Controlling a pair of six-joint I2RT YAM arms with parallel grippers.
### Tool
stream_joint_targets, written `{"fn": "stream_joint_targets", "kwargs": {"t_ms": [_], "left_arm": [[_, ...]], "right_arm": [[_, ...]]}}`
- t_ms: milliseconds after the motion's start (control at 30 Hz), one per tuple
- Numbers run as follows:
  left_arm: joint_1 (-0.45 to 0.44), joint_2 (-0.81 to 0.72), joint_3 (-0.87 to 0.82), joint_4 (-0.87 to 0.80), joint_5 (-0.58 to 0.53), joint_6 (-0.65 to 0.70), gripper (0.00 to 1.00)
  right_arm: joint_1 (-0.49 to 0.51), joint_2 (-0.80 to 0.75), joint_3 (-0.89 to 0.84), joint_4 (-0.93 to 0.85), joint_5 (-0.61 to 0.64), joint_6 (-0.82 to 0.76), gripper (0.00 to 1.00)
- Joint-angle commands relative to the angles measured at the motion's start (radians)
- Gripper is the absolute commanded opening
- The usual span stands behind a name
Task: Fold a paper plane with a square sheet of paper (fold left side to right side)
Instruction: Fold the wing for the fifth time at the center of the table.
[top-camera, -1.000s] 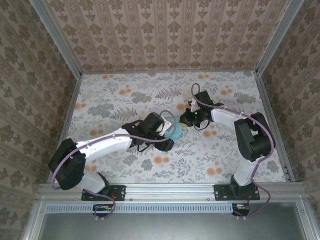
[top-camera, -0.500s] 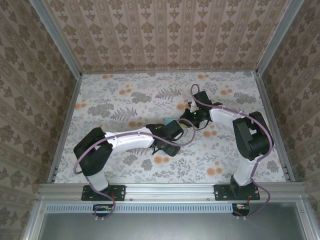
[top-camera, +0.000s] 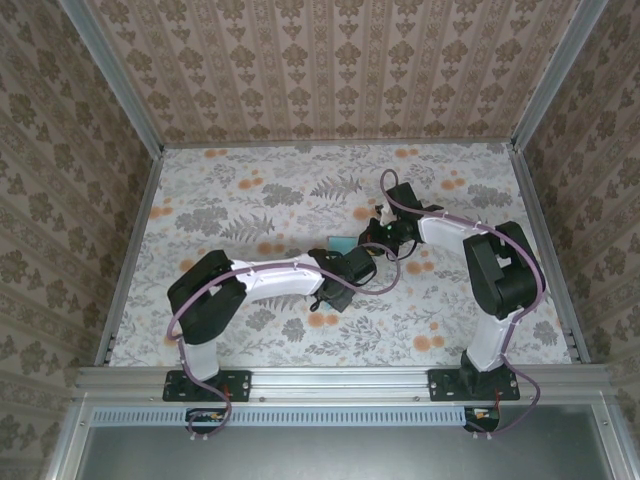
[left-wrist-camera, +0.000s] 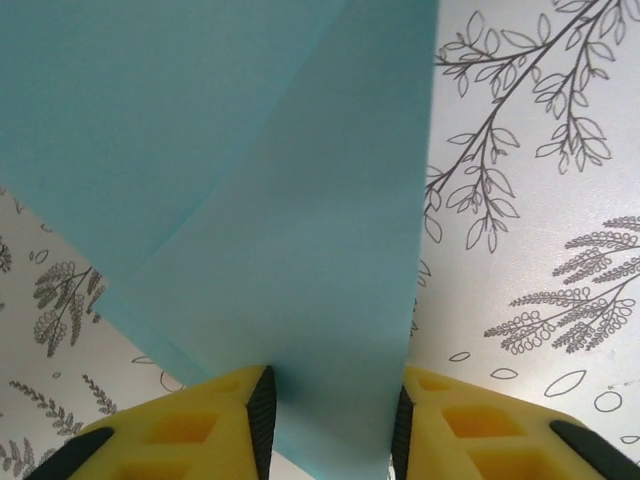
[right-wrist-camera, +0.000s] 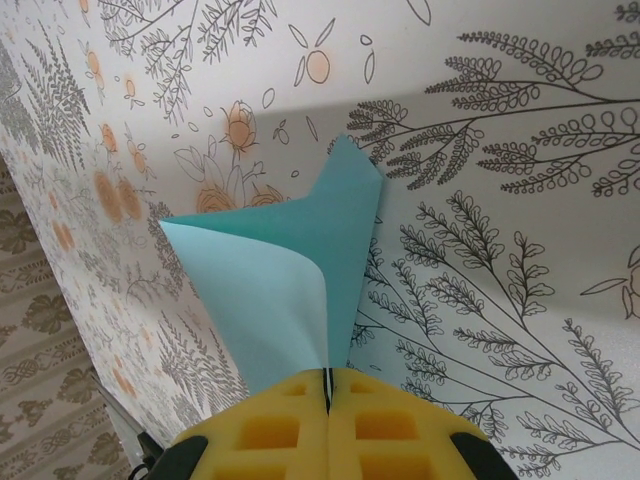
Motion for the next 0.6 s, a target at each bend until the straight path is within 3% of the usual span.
{"fn": "stream_joint_targets", "kwargs": {"t_ms": [0, 367, 567], "left_arm": [[-0.008, 0.011, 0.031, -0.023, -0.016, -0.002, 0.32], [-0.007, 0.018, 0.022, -0.004, 0.009, -0.004, 0.22], [0.003, 0.011, 0.014, 0.011, 0.036, -0.002, 0.12]], "right_arm": [[0.008, 0.024, 0.029, -0.042, 0.013, 0.007, 0.00], [0.011, 0.030, 0.036, -0.053, 0.020, -0.002, 0.00], [0.011, 0.022, 0.036, -0.050, 0.022, -0.014, 0.00]]}}
